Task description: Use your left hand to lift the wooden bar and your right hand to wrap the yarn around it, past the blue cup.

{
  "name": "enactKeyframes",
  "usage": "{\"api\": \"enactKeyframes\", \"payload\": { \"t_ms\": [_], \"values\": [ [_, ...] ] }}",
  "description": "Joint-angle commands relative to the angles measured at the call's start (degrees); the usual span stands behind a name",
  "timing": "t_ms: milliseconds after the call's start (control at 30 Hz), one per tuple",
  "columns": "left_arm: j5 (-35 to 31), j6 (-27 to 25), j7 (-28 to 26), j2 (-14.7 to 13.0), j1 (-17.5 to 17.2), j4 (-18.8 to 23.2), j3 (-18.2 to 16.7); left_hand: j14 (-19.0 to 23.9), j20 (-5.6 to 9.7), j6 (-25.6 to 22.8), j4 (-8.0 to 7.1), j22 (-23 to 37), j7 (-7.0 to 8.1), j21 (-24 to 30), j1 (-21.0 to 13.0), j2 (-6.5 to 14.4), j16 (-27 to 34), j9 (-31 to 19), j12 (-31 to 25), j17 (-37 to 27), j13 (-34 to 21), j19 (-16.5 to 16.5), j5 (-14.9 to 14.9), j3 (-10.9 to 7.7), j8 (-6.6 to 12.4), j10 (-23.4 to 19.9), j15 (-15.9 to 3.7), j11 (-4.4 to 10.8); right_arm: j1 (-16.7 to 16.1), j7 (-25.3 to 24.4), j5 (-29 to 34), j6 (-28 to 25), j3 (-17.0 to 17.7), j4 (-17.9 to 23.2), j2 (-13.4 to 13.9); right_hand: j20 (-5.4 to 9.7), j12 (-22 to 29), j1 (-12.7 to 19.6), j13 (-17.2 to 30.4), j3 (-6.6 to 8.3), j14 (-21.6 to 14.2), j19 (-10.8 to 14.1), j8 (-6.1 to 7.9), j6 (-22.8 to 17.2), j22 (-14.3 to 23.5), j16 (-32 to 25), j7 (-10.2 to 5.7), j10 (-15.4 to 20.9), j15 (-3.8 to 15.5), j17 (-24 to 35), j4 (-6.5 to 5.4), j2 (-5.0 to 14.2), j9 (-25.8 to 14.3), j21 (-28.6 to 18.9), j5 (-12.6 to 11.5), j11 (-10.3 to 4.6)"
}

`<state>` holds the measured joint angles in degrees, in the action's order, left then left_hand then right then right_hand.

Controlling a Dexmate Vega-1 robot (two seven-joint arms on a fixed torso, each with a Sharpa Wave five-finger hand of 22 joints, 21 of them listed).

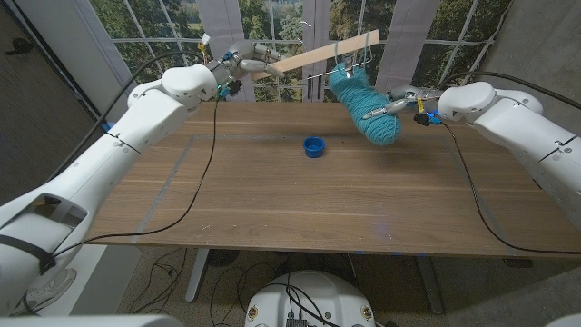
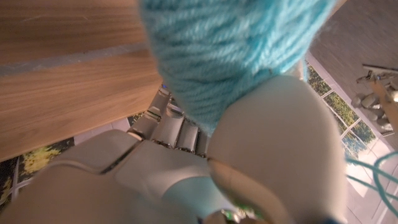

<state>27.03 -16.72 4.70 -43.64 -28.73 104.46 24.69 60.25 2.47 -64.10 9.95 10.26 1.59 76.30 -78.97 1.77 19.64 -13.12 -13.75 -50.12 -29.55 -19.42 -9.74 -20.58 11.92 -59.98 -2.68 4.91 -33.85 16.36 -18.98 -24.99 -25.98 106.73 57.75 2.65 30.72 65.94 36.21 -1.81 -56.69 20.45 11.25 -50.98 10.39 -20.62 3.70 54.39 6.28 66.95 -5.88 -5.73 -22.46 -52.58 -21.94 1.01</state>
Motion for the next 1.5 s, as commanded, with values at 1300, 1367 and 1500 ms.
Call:
{"api": "enactKeyframes", "payload": {
  "t_ms": [1300,1367,1500],
  "values": [
    [10.1,-8.68,-7.13,-9.63,-12.59,9.56,-7.1,8.51,0.81,-1.25,-0.46,0.09,-2.5,0.9,-4.24,4.49,-1.86,-0.19,0.74,1.74,0.02,0.32,-0.11,-1.04,0.01,-0.47,-10.83,-1.01,-17.9,-42.56,17.39,0.57,7.46,11.57,-7.44,2.9,-0.66,15.53,-0.6,-0.35,1.2,0.65,0.51,-9.41,0.15,1.7,-9.66,5.6,6.36,-1.04,-1.23,15.38,0.5,-0.81,0.52,-6.57],
    [10.59,-9.06,-6.74,-9.78,-12.45,9.32,-7.07,8.6,0.78,-1.29,-0.46,0.08,-2.5,0.91,-4.26,4.5,-1.87,-0.19,0.75,1.76,-0.03,0.32,-0.11,-1.06,0.03,-0.44,-10.83,-1.04,-17.88,-43.33,18.84,-0.49,6.95,11.75,-7.77,2.95,-0.7,15.48,-0.7,-0.36,1.17,0.64,0.53,-9.47,0.15,1.75,-9.62,5.68,6.31,-1.1,-1.3,15.41,0.54,-0.82,0.53,-6.61],
    [10.72,-11.12,-6.82,-10.34,-11.65,9.36,-6.4,8.64,0.73,-1.07,-0.44,0.07,-2.82,0.97,-4.33,4.48,-2.04,-0.19,0.78,1.94,-0.03,0.3,-0.15,-1.1,-0.05,-0.47,-10.83,-1.55,-17.66,-43.95,21.7,-3.53,5.84,12.54,-7.86,2.98,-0.77,15.64,-0.81,-0.28,1.03,0.78,0.5,-9.46,0.15,1.8,-9.68,5.79,6.42,-1.21,-1.28,15.49,0.64,-0.9,0.55,-6.59]
  ]
}}
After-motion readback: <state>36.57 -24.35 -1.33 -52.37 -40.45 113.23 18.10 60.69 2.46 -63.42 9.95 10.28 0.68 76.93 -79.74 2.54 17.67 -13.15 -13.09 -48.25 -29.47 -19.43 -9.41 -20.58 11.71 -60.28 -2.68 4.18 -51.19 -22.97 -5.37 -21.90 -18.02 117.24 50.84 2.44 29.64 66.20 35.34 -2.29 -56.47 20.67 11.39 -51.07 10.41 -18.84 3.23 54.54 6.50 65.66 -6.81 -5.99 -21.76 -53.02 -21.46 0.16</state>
